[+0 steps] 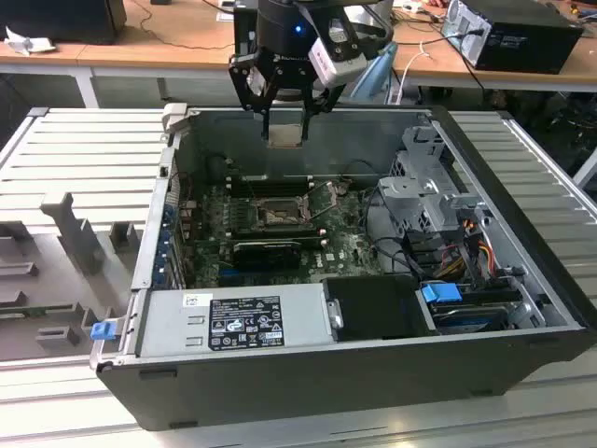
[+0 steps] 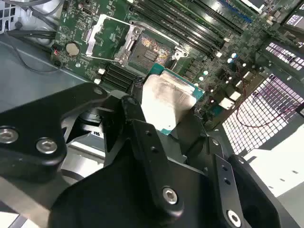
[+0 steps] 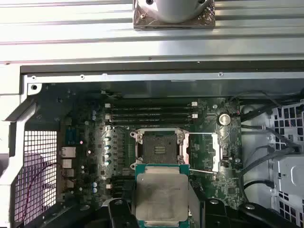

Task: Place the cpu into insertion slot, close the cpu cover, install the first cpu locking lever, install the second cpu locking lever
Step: 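Place the cpu into insertion slot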

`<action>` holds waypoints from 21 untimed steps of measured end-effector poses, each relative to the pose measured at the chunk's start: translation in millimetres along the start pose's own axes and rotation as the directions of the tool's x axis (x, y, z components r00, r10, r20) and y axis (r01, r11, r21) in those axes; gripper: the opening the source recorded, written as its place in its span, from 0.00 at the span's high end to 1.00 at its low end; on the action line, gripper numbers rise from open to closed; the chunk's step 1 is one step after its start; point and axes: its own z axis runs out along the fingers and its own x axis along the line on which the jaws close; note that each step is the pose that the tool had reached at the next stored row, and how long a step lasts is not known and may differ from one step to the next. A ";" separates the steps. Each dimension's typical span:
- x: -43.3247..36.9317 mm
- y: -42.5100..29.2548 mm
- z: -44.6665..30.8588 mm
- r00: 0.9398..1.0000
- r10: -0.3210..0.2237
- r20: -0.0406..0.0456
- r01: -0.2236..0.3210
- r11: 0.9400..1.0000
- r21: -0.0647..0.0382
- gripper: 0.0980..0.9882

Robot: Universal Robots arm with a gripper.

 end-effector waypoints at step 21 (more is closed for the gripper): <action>-0.2 -1.5 8.4 0.959 0.283 0.020 -0.283 0.959 -0.008 0.52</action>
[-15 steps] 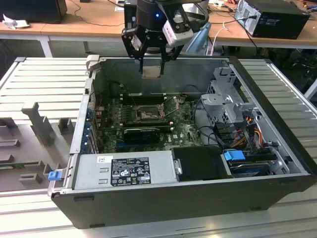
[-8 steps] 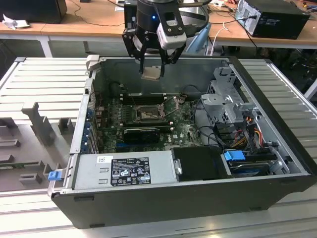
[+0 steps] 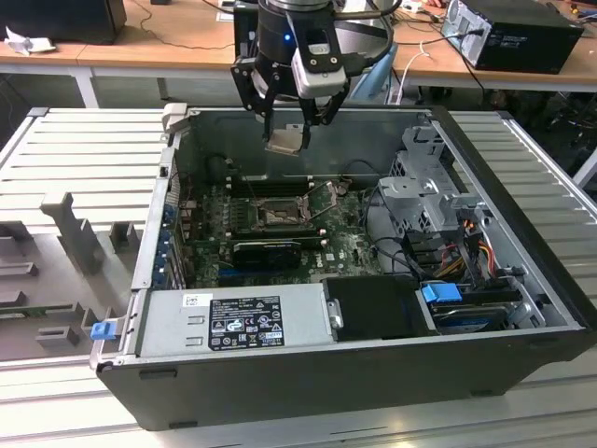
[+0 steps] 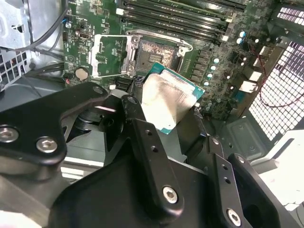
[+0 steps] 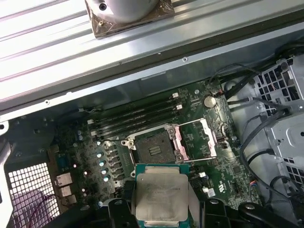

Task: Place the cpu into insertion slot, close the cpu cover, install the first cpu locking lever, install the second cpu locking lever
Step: 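Place the cpu into insertion slot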

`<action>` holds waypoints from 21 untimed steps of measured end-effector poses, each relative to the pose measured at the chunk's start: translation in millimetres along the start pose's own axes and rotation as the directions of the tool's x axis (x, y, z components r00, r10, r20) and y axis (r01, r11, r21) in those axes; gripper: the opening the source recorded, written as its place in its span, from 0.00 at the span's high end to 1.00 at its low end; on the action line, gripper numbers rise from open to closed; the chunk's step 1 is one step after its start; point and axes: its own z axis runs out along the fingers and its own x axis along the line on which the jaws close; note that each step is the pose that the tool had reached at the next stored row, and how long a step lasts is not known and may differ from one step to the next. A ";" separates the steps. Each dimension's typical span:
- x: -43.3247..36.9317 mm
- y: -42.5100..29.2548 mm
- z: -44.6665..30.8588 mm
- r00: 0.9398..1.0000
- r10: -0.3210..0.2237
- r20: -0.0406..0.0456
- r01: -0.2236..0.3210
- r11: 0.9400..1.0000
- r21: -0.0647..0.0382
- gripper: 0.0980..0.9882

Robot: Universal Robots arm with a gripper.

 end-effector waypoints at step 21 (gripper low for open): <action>0.8 0.6 2.6 0.970 0.241 0.021 -0.241 0.970 -0.007 0.52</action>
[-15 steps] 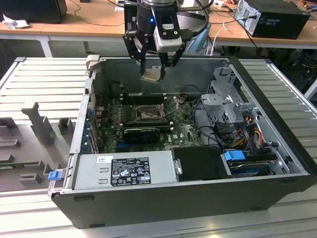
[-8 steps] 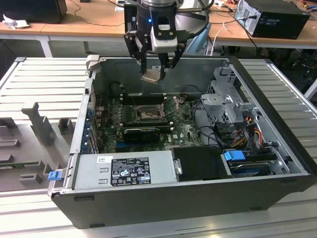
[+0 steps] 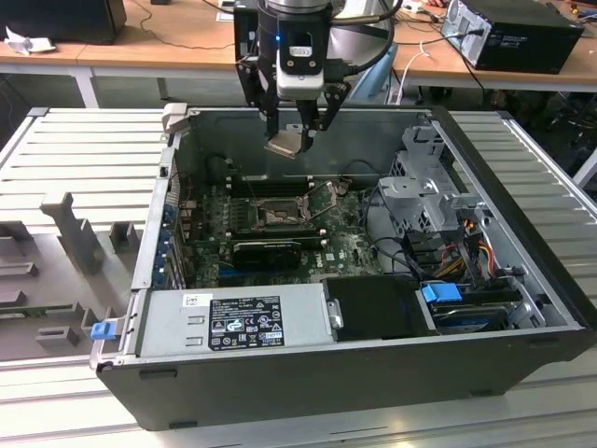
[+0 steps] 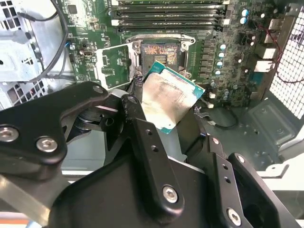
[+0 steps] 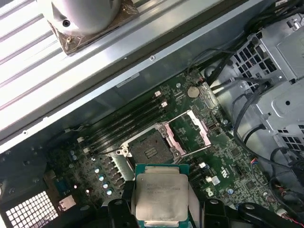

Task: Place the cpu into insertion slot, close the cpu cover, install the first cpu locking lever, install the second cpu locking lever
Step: 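Place the cpu into insertion slot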

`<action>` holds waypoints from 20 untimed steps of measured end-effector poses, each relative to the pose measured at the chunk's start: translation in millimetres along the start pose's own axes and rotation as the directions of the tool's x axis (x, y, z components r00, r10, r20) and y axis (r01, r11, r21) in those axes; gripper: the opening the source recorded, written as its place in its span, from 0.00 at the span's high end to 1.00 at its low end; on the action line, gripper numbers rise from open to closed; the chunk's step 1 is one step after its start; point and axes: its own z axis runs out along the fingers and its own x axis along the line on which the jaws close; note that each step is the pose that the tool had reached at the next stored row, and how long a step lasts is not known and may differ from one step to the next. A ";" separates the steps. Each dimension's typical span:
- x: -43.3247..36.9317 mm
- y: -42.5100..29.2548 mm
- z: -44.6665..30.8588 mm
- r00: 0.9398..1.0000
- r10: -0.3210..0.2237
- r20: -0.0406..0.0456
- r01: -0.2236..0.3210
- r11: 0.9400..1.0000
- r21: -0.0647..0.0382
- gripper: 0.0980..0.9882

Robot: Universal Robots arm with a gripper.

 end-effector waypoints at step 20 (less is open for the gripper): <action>-1.0 0.1 5.2 0.945 0.325 0.028 -0.324 0.946 -0.011 0.52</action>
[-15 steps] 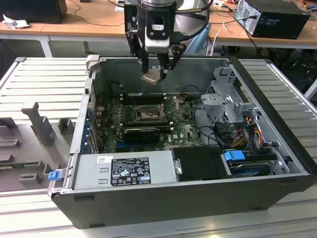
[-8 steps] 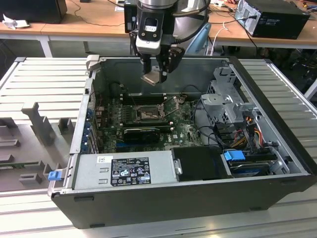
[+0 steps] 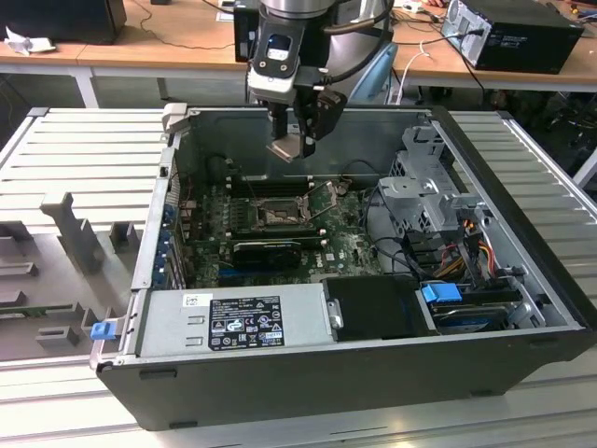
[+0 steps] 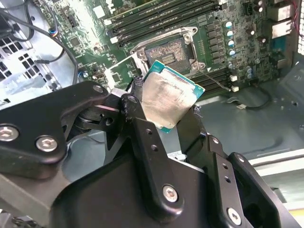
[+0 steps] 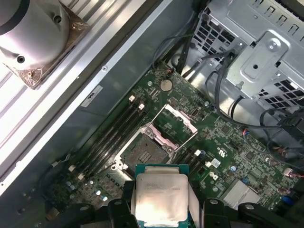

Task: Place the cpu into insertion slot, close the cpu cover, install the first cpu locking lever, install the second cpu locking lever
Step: 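Place the cpu into insertion slot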

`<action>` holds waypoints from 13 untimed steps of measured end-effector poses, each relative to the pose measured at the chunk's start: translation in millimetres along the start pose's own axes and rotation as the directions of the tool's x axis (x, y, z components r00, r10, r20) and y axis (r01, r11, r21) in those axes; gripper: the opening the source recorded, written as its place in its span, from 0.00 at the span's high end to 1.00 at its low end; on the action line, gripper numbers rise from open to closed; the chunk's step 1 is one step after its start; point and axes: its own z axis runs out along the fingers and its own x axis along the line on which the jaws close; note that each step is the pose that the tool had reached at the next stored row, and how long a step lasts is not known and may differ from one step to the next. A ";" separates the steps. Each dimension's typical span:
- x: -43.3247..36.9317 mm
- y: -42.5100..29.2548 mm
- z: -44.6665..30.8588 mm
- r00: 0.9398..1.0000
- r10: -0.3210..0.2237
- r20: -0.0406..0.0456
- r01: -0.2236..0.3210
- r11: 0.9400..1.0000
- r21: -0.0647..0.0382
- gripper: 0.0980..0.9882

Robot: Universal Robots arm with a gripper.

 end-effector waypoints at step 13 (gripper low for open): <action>-0.1 0.0 1.3 0.994 0.113 0.010 -0.113 0.994 -0.003 0.52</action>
